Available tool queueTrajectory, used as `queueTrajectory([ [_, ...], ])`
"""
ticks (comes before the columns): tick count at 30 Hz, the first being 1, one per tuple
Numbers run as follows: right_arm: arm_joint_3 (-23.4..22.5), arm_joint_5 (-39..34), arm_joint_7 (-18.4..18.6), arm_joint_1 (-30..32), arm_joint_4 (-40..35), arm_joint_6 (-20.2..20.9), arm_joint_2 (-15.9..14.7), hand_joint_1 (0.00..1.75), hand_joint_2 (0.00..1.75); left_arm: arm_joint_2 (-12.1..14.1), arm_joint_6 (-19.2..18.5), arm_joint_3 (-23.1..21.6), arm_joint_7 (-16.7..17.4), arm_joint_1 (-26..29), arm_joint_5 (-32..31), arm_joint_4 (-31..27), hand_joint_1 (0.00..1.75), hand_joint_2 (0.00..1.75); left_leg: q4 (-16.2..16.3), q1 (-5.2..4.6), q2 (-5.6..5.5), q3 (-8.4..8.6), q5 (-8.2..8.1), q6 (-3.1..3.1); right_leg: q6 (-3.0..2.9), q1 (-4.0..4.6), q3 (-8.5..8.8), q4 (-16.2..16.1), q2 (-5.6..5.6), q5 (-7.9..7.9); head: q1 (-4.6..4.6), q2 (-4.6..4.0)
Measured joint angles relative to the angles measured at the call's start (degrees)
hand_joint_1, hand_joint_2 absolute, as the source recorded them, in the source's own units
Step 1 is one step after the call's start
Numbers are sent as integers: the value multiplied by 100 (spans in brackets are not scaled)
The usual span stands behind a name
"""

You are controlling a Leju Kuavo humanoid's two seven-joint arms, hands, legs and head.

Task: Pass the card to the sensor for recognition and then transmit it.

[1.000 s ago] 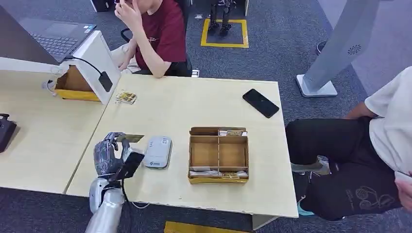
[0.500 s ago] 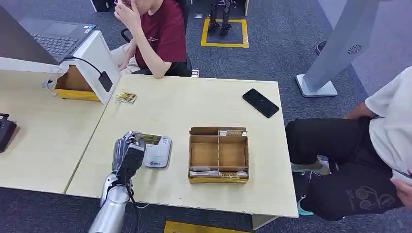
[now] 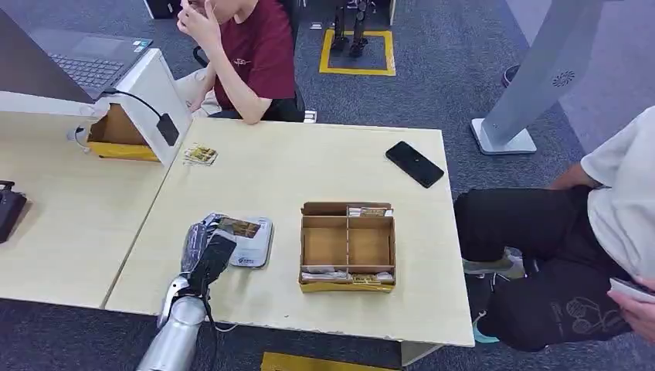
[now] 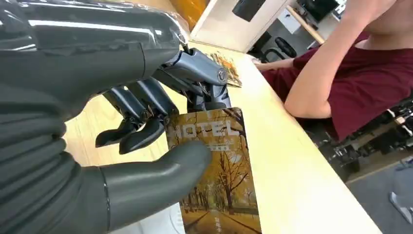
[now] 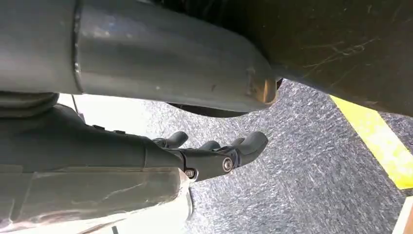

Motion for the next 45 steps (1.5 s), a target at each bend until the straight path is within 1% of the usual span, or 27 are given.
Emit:
queueTrajectory([
  [6,-39,59,-4,1,0,0,0,0,0,37,59,0,4,-19,-63,179,175,175,0,0,0,0,0,0,0,0,0,0,0,0,0,0],
  [10,-59,109,-4,0,0,0,0,0,0,63,171,0,18,-34,-190,288,175,175,0,0,0,0,0,0,0,0,0,0,0,0,0,0],
  [20,-175,326,-4,-1,0,0,7,0,0,81,833,-42,249,-158,-971,706,175,175,0,0,0,5,0,0,0,0,6,0,-1,0,0,0],
  [23,-186,380,-4,-1,0,2,7,0,0,90,955,-70,308,-212,-1108,826,175,175,0,0,-1,8,0,0,0,0,10,0,-2,0,0,0],
  [36,-273,505,2,-2,0,7,9,0,0,96,1174,-122,478,-291,-1471,1248,175,175,0,0,0,10,0,0,0,0,12,0,-1,0,2,0],
  [45,-284,605,4,-3,0,9,9,0,0,94,1420,-153,590,-322,-1746,1503,175,175,0,0,0,10,0,0,0,0,12,0,-2,0,2,0],
])
